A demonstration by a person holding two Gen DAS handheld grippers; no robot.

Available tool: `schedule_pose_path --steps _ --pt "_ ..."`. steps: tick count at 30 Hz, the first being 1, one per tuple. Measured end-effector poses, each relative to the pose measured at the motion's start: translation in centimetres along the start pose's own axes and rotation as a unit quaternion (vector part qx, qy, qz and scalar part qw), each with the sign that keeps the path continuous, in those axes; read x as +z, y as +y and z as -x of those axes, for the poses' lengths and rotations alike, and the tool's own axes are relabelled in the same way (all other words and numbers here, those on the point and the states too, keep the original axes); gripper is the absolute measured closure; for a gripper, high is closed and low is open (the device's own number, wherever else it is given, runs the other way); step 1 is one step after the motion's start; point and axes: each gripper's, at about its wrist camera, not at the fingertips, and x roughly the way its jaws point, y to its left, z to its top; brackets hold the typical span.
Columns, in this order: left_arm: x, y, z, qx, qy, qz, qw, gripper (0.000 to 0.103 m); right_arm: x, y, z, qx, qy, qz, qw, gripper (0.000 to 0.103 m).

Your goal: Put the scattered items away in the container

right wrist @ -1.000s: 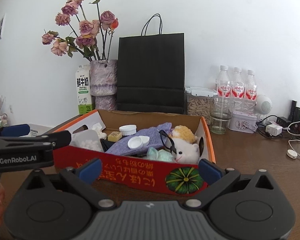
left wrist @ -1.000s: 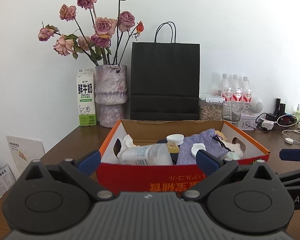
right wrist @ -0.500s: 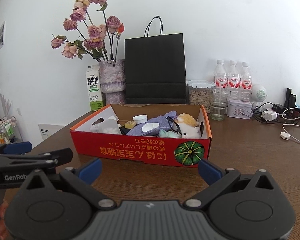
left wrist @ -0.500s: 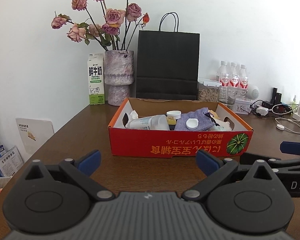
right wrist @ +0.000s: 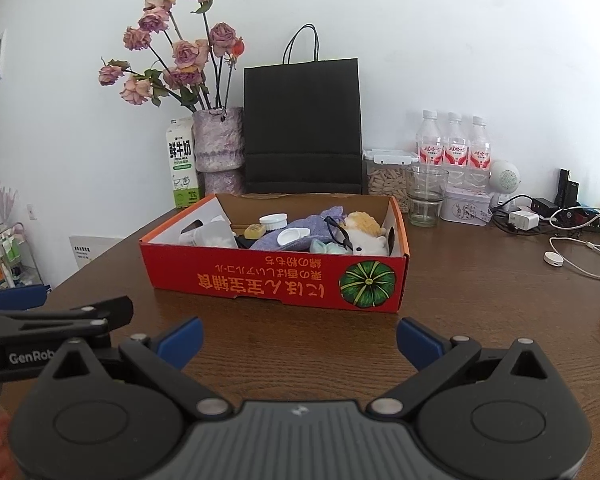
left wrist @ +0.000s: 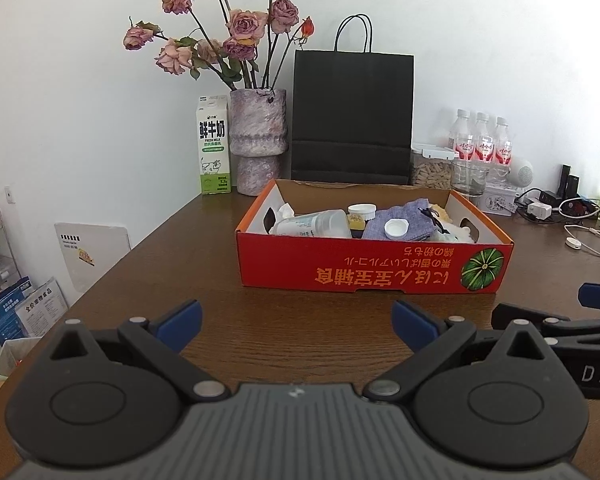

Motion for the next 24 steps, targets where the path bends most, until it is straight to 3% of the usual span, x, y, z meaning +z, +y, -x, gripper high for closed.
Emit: schedule_pose_path --steps 24 --pt "-0.66 -0.21 -1.00 -0.002 0.016 -0.001 0.9999 0.000 -0.57 -0.35 -0.89 -0.008 0.014 0.002 1.000 0.000"
